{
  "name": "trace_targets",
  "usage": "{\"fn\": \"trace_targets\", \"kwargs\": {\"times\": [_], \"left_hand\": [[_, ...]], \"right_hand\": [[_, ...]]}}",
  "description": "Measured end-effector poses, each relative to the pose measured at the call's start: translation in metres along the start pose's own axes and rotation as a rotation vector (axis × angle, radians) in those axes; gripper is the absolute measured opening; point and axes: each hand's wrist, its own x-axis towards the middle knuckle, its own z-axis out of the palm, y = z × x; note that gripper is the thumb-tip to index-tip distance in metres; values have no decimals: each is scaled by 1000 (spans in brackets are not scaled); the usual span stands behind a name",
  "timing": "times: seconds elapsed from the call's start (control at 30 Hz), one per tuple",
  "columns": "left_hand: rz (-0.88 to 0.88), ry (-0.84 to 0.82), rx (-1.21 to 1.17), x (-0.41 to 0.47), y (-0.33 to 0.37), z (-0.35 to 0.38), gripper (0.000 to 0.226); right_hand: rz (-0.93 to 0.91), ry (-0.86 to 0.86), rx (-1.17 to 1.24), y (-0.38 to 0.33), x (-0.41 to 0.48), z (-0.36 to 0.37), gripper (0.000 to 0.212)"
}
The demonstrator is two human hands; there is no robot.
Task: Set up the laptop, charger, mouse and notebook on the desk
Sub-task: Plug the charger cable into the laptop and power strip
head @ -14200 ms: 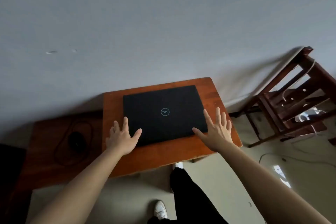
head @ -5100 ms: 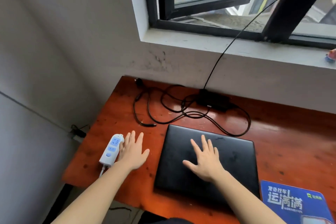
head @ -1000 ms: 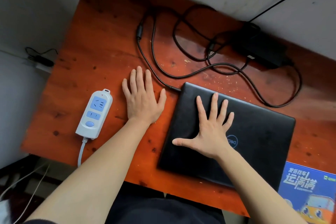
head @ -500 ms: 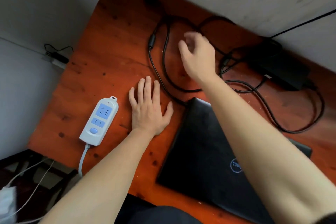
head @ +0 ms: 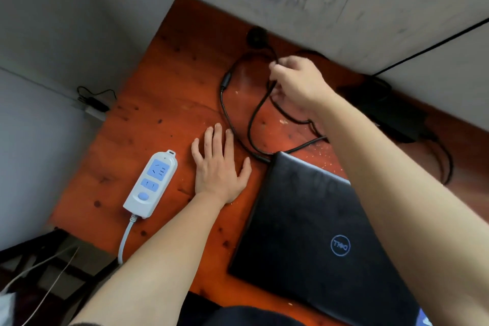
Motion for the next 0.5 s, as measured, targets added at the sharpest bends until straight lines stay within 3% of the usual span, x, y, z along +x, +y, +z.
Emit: {"fn": "trace_targets", "kwargs": {"times": [0.07,0.23,0.37,0.43,0.5], "left_hand": [[-2,-15,-6,1,2,-5,75],[15,-114,-92,-1,-4,-21,72],[106,-99,-130,-10,-36,-50,63],[68,-47,-112,-22,-61,-60,62],[-22,-36,-66,-38,-87,-71,67]], "right_hand": [[-8,31,122,-8,-32,-12,9],[-110,97,110,-18,-115,-21,16],[-218,-18,165,-21,-174,-7,14],[-212,-54,205,-23,-189,3,9],[-215,-91,91,-34,-198,14,7]]}}
